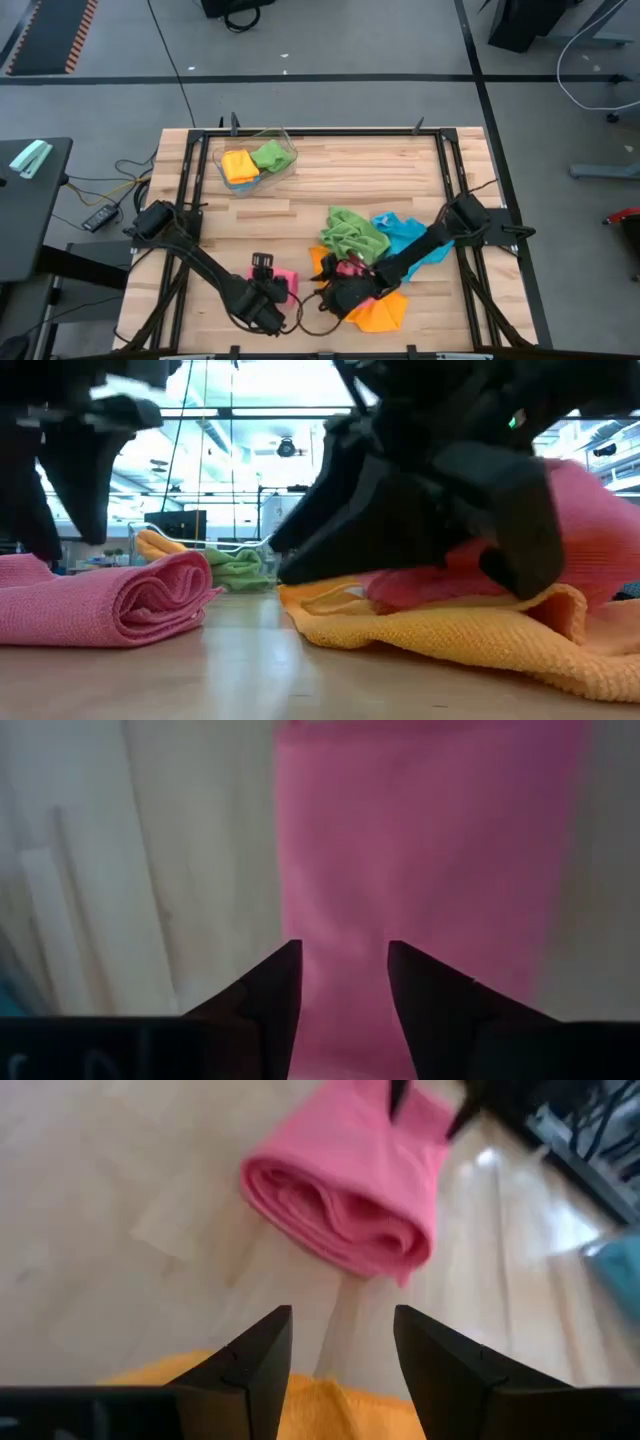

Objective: Fold microfiber towels
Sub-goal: Stack the left pink microfiber towel on top of the green microfiber towel

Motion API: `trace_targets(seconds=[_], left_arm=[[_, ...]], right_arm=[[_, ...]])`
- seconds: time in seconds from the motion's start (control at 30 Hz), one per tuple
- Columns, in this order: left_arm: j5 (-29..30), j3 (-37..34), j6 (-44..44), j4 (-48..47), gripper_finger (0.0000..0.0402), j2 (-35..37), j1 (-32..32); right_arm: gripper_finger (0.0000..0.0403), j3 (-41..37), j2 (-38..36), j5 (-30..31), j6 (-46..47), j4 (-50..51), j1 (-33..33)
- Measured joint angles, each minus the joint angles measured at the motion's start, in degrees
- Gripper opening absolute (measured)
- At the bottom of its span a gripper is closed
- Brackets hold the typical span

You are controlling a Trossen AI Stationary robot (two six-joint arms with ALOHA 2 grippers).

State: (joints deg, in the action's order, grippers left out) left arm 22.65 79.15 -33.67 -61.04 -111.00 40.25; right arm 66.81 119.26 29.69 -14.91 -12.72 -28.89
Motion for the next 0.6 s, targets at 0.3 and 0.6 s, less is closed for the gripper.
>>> trace_targets(seconds=[0.3,0.6], left_arm=[[0.7,-9.9,1.1,8.2,0.0129,2.8,0.5],[0.3,-20.1,-1.9,17.7,0.0101,8.5,1.4]], right_arm=[[0.0225,9.6,3.3,1.4,-6.4,5.7,-0.8],[0.0273,28.4,14.5,4.2,-16.9,23.2,-0.6]])
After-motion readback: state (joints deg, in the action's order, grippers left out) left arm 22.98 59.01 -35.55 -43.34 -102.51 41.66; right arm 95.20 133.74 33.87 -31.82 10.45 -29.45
